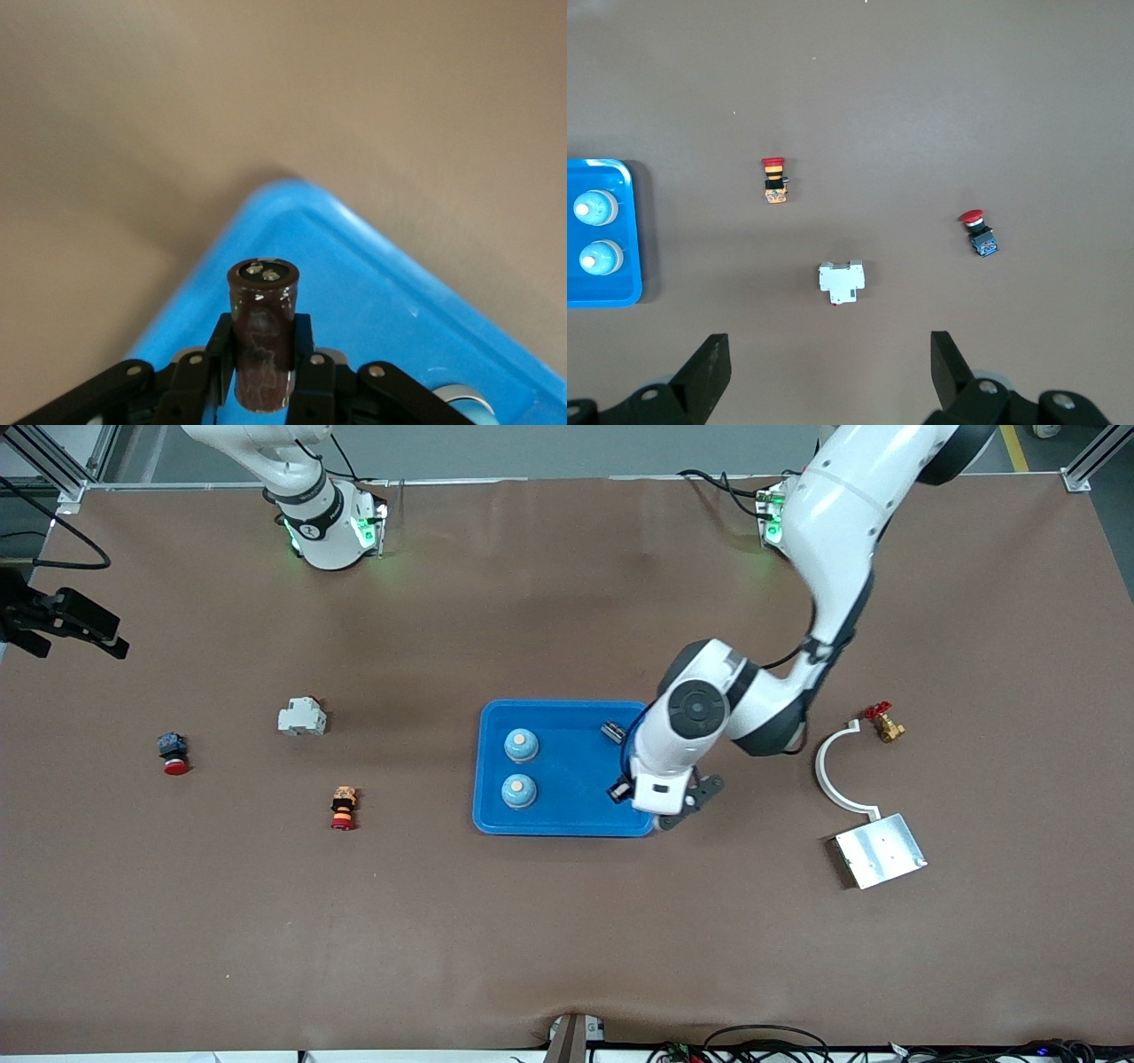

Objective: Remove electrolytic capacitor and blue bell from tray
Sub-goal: 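Carry the capacitor beside the white pipe and open the left gripper, then return the left gripper to the tray while the right gripper reaches a bell, then grasp the second capacitor with the left gripper while the right gripper lifts the bell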

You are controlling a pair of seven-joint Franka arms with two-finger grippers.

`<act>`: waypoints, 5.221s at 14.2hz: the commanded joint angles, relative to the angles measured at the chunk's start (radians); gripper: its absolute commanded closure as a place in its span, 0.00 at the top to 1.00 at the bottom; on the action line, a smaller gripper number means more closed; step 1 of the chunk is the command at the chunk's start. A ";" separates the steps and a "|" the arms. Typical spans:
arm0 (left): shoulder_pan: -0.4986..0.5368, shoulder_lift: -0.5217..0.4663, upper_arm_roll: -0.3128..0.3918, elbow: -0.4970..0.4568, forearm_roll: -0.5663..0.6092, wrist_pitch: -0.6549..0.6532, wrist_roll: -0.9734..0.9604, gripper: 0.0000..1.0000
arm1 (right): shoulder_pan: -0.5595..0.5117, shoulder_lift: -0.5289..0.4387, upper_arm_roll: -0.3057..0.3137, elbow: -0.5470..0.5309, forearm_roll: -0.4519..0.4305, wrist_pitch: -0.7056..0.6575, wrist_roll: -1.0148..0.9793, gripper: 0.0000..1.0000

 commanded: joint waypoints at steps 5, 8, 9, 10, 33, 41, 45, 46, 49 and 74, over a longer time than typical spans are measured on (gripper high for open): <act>0.215 -0.164 -0.002 -0.071 0.019 -0.241 0.347 0.00 | 0.094 -0.045 0.003 -0.131 0.001 0.038 0.241 1.00; 0.273 -0.182 -0.002 -0.133 0.092 -0.241 0.408 0.00 | 0.167 -0.085 0.003 -0.292 0.066 0.169 0.432 1.00; 0.275 -0.184 -0.002 -0.157 0.144 -0.239 0.408 0.00 | 0.209 -0.089 0.003 -0.338 0.066 0.222 0.490 1.00; 0.287 -0.184 -0.002 -0.179 0.191 -0.239 0.408 0.00 | 0.255 -0.086 0.003 -0.375 0.066 0.265 0.566 1.00; 0.556 -0.190 -0.067 -0.458 0.411 0.060 0.393 1.00 | 0.752 0.619 -0.008 -0.257 0.005 0.900 1.442 1.00; 0.441 -0.133 -0.292 -0.277 0.327 -0.025 0.045 1.00 | 0.758 0.728 -0.010 -0.185 -0.015 0.946 1.485 1.00; 0.257 -0.020 -0.289 -0.147 0.336 -0.023 -0.232 1.00 | 0.761 0.739 -0.008 -0.185 -0.014 0.955 1.505 1.00; 0.216 0.007 -0.287 -0.121 0.338 -0.023 -0.289 1.00 | 0.761 0.739 -0.008 -0.185 -0.014 0.954 1.505 1.00; 0.114 0.069 -0.278 -0.072 0.341 -0.017 -0.377 0.91 | 0.761 0.739 -0.007 -0.183 -0.011 0.951 1.501 0.54; 0.120 0.095 -0.227 0.016 0.384 -0.103 -0.249 0.00 | 0.156 0.483 -0.003 -0.353 0.003 0.745 0.070 0.00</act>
